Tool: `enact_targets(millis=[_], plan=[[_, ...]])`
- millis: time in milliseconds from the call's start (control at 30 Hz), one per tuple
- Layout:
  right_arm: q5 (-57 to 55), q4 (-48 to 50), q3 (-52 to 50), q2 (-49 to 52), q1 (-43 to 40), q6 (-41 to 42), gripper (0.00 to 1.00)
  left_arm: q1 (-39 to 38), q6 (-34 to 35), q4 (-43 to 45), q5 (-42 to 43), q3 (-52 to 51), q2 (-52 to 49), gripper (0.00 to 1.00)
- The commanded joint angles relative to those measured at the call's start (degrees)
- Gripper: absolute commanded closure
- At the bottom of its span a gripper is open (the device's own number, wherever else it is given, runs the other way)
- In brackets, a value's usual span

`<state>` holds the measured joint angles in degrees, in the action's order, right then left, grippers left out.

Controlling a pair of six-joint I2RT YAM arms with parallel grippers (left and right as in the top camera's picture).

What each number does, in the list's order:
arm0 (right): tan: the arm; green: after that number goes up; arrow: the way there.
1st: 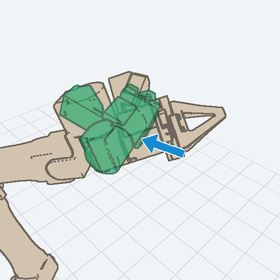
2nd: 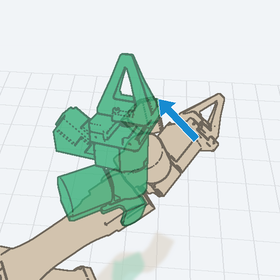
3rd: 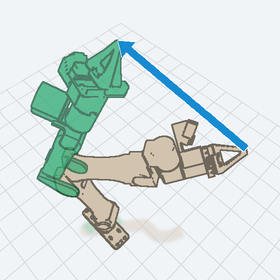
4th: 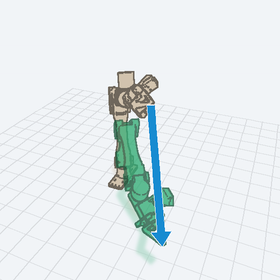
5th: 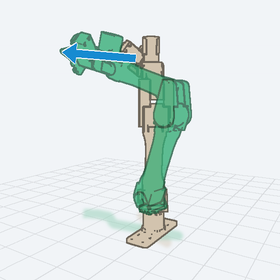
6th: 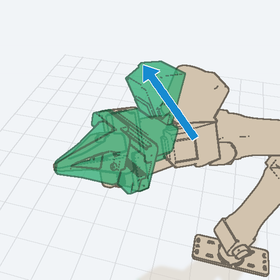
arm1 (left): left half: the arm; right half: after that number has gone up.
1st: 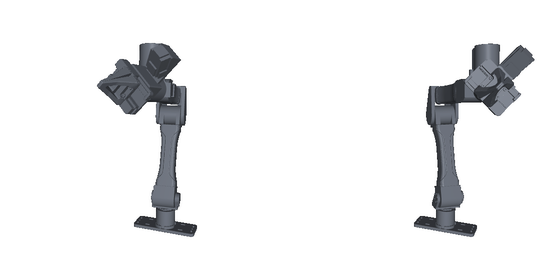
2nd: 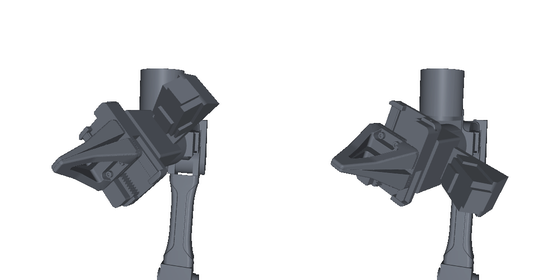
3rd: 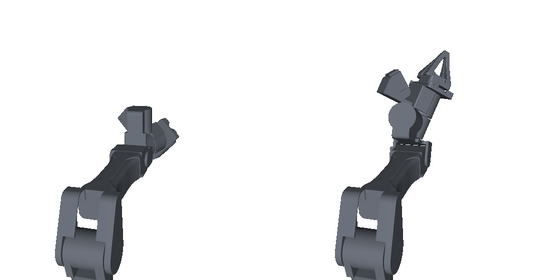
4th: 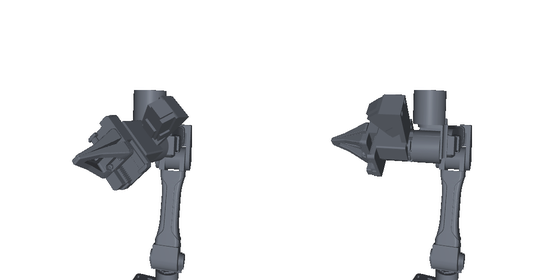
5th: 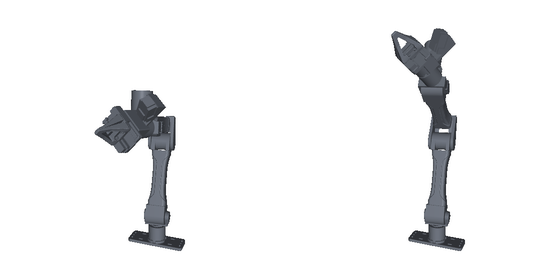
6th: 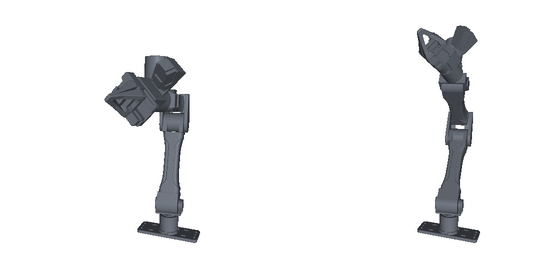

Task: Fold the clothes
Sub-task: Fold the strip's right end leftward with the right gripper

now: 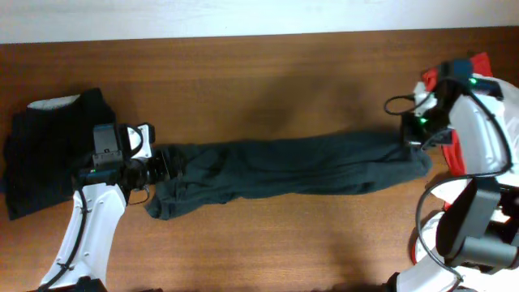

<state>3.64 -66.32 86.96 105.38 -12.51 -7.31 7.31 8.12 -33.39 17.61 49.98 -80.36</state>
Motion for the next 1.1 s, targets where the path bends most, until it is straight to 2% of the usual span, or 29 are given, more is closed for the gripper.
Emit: enact_targets(millis=[0, 200, 267, 633, 667, 700, 767, 800, 900, 933, 1033, 1067], plan=[[-0.87, -1.42, 0.85, -0.33, 9.11, 3.74, 0.96, 0.31, -0.07, -1.03, 0.17, 0.26, -0.2, 0.01], [-0.68, 1.53, 0.68, 0.15, 25.29, 16.81, 0.95, 0.31, -0.07, -1.6, 0.15, 0.22, -0.2, 0.01], [0.22, 2.78, 0.68, 1.01, 28.74, 17.31, 0.95, 0.31, -0.07, -1.66, 0.15, 0.22, -0.2, 0.01], [3.67, 10.69, 0.68, 5.64, 39.36, 25.03, 0.95, 0.31, -0.09, -1.66, 0.15, 0.2, -0.2, 0.01], [3.67, 10.91, 0.68, 5.64, 40.0, 25.0, 0.91, 0.31, -0.07, -1.66, 0.13, 0.2, -0.2, 0.01], [3.69, 10.95, 0.7, 5.64, 40.5, 25.03, 0.77, 0.31, -0.07, -1.66, 0.13, 0.2, -0.2, 0.01], [5.6, 11.04, 0.7, 5.64, 41.66, 24.94, 0.31, 0.31, -0.09, -1.64, 0.13, 0.2, -0.2, 0.01], [4.5, 10.88, 0.81, 5.55, 41.62, 23.56, 0.25, 0.31, -0.09, -1.66, 0.15, 0.22, -0.2, 0.01], [-8.17, 5.22, 7.5, 5.44, 36.89, 23.47, 0.27, 0.31, -0.07, -1.86, 0.17, 0.2, -0.2, 0.01], [-8.9, 5.33, 8.7, 5.44, 35.39, 23.45, 0.3, 0.31, -0.07, -1.84, 0.17, 0.2, -0.2, 0.01], [-8.28, 6.95, 8.79, 6.6, 29.86, 23.12, 0.5, 0.31, -0.07, -1.86, 0.17, 0.2, -0.2, 0.01], [-7.37, 7.04, 8.74, 7.65, 29.64, 22.18, 0.51, 0.31, -0.07, -1.86, 0.17, 0.2, -0.2, 0.01]])
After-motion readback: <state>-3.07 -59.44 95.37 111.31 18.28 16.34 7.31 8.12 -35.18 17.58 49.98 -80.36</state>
